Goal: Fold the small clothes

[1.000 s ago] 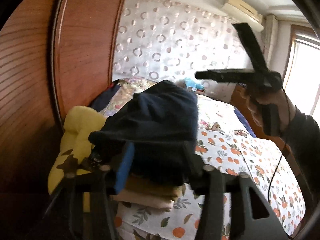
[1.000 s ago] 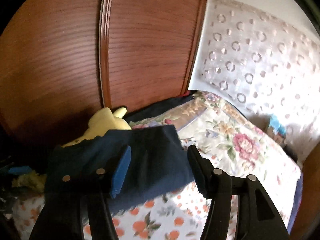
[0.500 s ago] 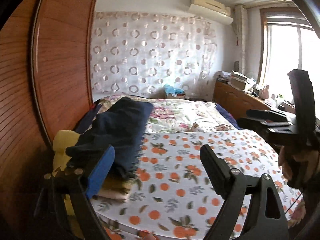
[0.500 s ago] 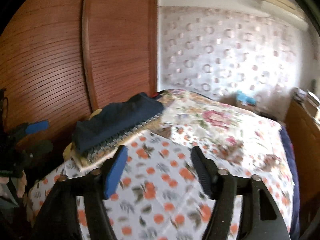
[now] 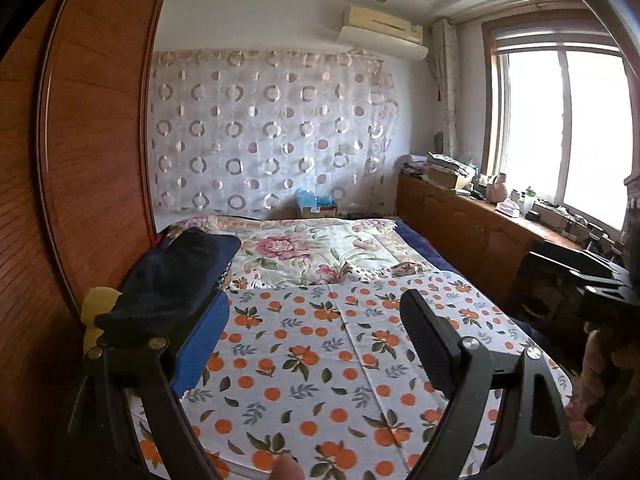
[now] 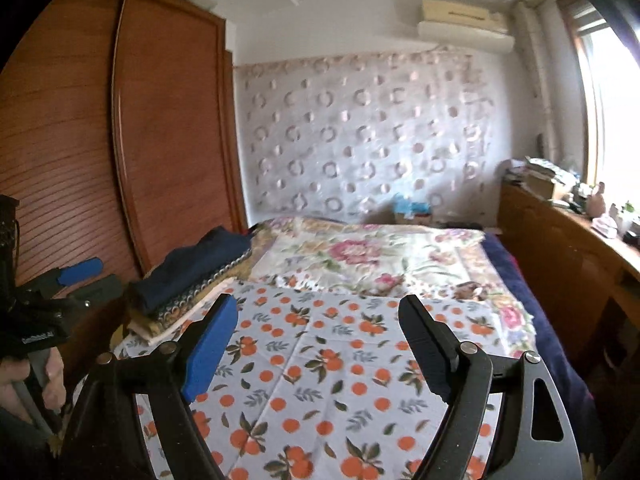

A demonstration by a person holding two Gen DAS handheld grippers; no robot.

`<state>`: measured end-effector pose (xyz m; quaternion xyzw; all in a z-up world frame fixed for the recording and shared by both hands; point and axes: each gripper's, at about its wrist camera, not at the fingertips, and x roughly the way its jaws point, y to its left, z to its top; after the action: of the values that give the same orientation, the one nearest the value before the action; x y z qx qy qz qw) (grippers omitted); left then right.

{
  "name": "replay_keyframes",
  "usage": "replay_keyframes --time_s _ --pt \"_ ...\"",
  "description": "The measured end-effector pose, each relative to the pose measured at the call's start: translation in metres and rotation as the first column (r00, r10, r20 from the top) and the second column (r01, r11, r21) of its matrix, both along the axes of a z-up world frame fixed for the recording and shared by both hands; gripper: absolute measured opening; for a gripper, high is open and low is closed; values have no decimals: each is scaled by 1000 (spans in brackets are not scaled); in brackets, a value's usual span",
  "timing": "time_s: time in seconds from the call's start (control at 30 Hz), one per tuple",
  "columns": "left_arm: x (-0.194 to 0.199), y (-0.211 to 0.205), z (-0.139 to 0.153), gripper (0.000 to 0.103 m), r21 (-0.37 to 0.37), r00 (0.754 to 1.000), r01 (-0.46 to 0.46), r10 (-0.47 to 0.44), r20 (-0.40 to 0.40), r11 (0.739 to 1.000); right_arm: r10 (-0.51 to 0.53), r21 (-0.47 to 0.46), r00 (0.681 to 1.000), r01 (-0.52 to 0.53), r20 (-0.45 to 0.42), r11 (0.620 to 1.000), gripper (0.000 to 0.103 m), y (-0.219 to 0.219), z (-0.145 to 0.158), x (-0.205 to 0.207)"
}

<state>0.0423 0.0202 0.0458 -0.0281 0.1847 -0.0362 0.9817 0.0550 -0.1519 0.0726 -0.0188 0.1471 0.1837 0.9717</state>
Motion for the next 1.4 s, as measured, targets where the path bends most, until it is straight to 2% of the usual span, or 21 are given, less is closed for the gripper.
replay_keyframes --time_s 0.13,0.23,0.4,1.4 --pt "-2 -12 3 87 8 1000 4 -4 -4 1000 -26 5 1000 26 15 1000 84 7 -6 -18" --pt "-3 -17 2 88 11 1000 17 -17 -7 1000 -35 10 999 35 11 999 84 13 -21 -19" --pt "-4 -19 0 87 17 1000 8 -8 -14 1000 -41 22 999 41 4 999 84 10 -27 -26" --pt "-6 -16 0 88 24 1000 -22 22 -8 999 -43 30 999 43 11 999 84 -14 -27 -25"
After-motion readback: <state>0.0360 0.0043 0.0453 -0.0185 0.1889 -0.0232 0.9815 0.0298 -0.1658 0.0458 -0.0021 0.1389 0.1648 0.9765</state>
